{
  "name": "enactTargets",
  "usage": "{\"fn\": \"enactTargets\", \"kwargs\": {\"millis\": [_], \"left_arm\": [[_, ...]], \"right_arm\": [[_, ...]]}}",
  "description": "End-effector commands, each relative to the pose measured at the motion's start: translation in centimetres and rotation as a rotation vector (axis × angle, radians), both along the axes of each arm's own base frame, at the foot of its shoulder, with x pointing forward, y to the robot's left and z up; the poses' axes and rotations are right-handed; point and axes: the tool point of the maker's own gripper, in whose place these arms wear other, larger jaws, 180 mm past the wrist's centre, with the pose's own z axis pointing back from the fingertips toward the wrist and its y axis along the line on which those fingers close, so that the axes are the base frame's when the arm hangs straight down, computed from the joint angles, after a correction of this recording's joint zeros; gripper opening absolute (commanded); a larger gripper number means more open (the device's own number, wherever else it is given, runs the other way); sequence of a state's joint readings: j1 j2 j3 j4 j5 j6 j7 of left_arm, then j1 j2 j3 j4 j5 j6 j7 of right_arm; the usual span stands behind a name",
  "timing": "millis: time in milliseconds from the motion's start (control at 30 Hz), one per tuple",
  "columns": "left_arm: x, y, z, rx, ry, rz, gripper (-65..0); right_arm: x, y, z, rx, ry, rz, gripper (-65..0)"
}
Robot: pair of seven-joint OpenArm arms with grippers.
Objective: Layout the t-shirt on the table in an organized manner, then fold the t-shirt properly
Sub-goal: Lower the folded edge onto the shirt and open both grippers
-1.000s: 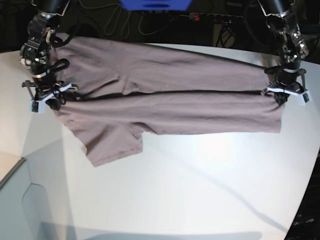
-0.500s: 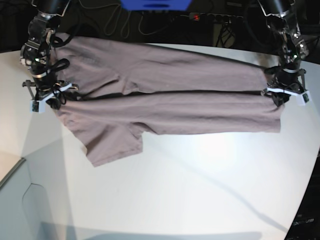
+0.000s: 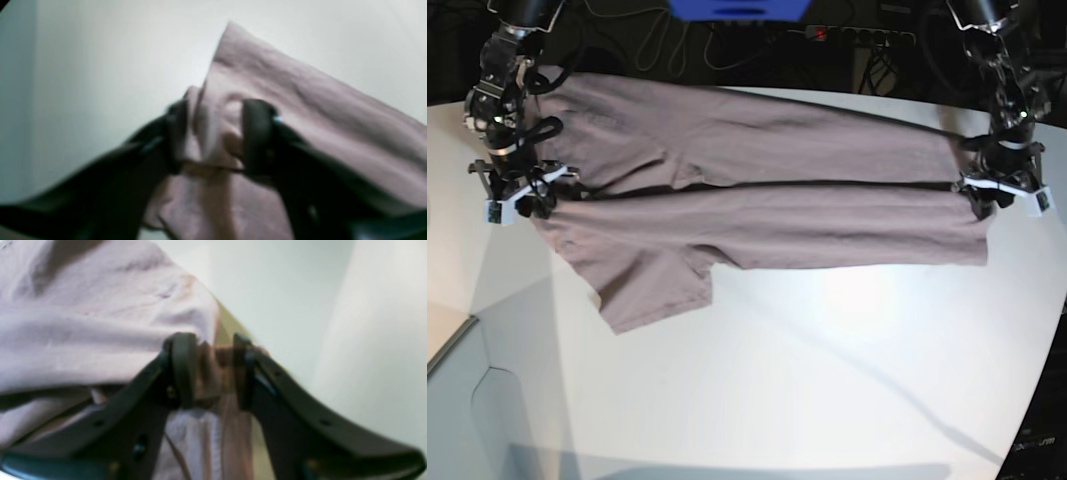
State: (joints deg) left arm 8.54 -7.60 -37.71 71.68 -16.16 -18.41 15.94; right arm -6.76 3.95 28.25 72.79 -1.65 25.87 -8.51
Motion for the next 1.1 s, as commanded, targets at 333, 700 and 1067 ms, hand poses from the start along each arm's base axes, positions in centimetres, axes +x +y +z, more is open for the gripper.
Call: {"fn": "enactTargets", "kwargs": {"millis": [333, 700, 1067], "left_arm": [[1.8, 0.5, 3.9, 0.054, -0.094, -0.021, -22.7], [2.0, 0.5, 3.9, 0.049, -0.095, -0.019, -22.6], [2.1, 0.2, 3.7, 0.041, -0.091, -0.019, -22.5]], "right_arm": [[0.4, -2.6, 2.0, -0.029, -0.069, -0.059, -41.8], [0.1, -3.1, 2.0, -0.031, -0.068, -0.072, -31.7], [0.0, -3.6, 2.3, -0.034, -0.076, -0.088, -31.7]]}}
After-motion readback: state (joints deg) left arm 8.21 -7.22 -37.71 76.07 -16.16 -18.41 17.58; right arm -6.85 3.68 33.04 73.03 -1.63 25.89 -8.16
